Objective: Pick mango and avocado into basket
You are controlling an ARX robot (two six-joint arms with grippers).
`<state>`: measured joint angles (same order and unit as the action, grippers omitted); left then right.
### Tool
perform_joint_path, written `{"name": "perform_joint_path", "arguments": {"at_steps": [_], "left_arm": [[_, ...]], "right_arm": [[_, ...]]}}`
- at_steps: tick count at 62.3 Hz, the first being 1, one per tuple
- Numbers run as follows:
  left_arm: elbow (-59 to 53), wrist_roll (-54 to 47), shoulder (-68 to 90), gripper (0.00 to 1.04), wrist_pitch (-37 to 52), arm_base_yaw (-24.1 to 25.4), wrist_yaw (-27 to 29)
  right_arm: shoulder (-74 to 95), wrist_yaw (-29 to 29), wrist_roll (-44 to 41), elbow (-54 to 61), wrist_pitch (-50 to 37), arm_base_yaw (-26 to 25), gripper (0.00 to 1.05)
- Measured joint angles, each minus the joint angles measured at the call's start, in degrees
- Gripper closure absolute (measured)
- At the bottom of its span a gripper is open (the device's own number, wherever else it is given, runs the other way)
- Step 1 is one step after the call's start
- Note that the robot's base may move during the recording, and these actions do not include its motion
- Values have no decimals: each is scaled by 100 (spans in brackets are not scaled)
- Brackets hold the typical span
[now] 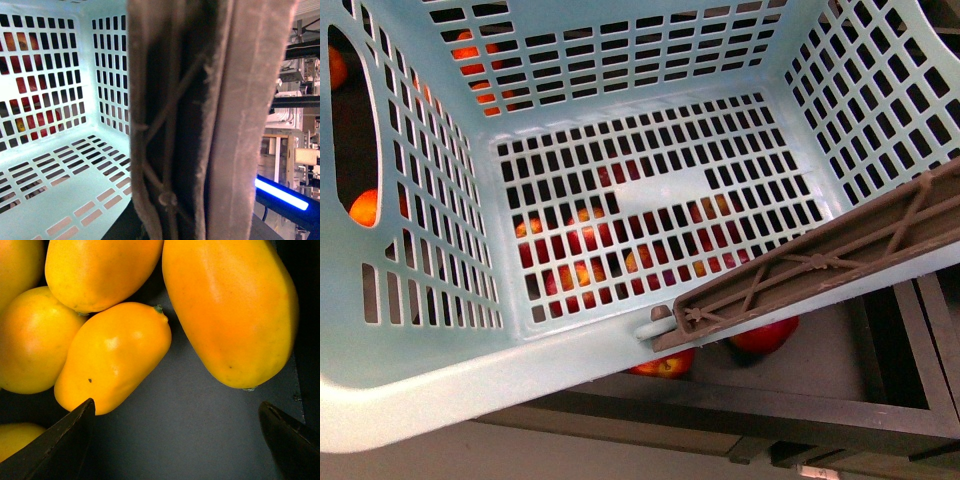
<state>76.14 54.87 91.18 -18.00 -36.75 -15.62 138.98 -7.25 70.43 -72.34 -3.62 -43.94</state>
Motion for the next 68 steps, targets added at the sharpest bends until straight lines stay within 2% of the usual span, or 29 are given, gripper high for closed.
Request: {"name": "perform_joint_path", "arguments": {"at_steps": [16, 68], "left_arm": [[0, 0, 0, 89, 0, 0, -4], [0, 0, 0, 89, 0, 0, 0]], "right_arm": [[-474, 120, -564, 802, -704, 7, 9], [-555, 131, -686, 850, -728, 4, 9]]}}
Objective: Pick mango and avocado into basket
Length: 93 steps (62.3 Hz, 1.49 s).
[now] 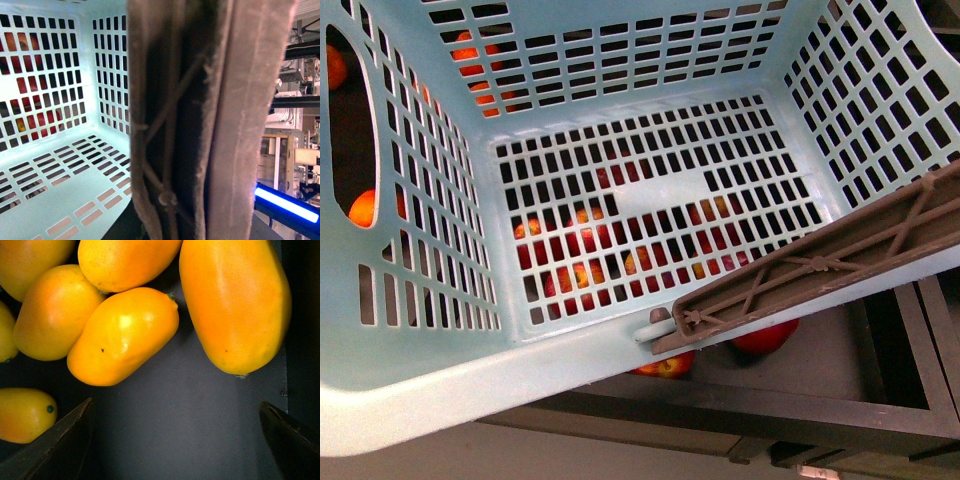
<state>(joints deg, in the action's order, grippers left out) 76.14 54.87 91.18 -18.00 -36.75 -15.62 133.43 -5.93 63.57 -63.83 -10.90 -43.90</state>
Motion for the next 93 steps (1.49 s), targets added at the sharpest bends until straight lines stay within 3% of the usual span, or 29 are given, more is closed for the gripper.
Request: {"name": "perform_joint_path", "arguments": {"at_steps": [8, 19, 39, 49, 64, 93], "left_arm": [[0, 0, 0, 89, 0, 0, -2], [0, 0, 0, 89, 0, 0, -4], [0, -2, 0, 89, 0, 0, 7], [0, -2, 0, 89, 0, 0, 0], [0, 0, 0, 89, 0, 0, 0], [0, 0, 0, 89, 0, 0, -2]], "right_arm": [[-15, 828, -1117, 284, -767, -39, 9], [15, 887, -2492, 210, -918, -37, 9], [675, 872, -2723, -863, -374, -155, 9], [1204, 920, -3235, -1537, 81, -278, 9], [1338, 1189, -3088, -1762, 466, -352, 9], [1816, 1434, -1792, -2461, 857, -251, 9]]}}
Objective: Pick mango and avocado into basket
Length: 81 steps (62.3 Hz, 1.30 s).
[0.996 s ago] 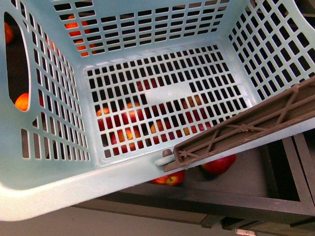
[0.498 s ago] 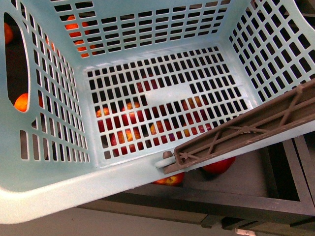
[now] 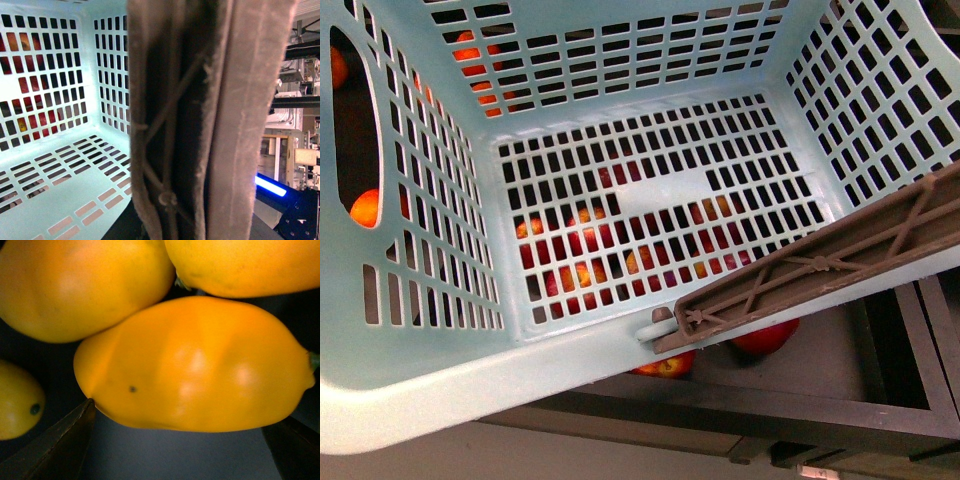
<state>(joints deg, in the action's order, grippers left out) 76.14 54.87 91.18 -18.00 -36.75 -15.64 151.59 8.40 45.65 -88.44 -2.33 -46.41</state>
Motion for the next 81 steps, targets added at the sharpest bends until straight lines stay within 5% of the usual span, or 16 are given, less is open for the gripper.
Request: {"name": "perform_joint_path", "arguments": {"at_steps": [56, 67, 81], "left_arm": [[0, 0, 0, 89, 0, 0, 2], [0, 0, 0, 89, 0, 0, 0], [2, 0, 0, 89, 0, 0, 0]], "right_arm": [[750, -232, 1220, -1552, 1266, -2, 9], [850, -323, 1272, -1873, 1628, 37, 26], [881, -380, 1314, -2009, 1808, 94, 33]]}}
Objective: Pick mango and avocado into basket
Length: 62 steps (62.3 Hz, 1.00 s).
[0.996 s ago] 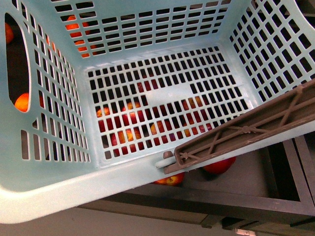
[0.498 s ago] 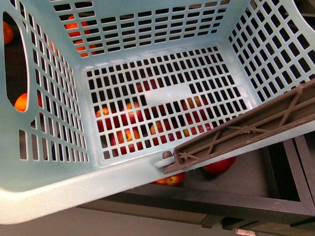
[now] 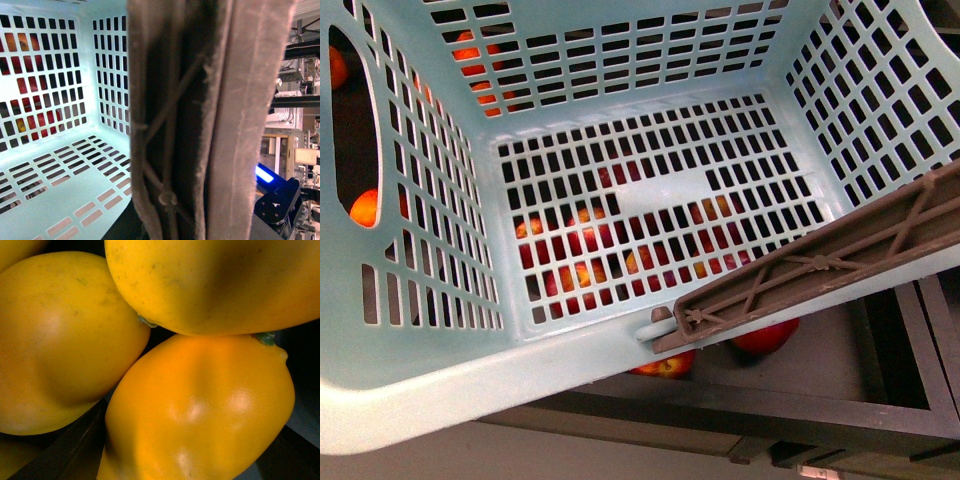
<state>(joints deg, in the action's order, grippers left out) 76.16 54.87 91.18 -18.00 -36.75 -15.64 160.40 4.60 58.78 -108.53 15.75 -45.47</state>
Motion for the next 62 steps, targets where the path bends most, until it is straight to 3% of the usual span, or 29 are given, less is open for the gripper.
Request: {"name": "perform_joint_path", "arguments": {"at_steps": [28, 41, 62], "left_arm": [[-2, 0, 0, 89, 0, 0, 0], [-2, 0, 0, 89, 0, 0, -2], [-2, 0, 0, 89, 0, 0, 2]], "right_arm": [[-50, 223, -11, 151, -284, 129, 33], [-737, 732, -240, 1091, -903, 240, 33], [-2551, 1202, -798, 2739, -1849, -61, 33]]}}
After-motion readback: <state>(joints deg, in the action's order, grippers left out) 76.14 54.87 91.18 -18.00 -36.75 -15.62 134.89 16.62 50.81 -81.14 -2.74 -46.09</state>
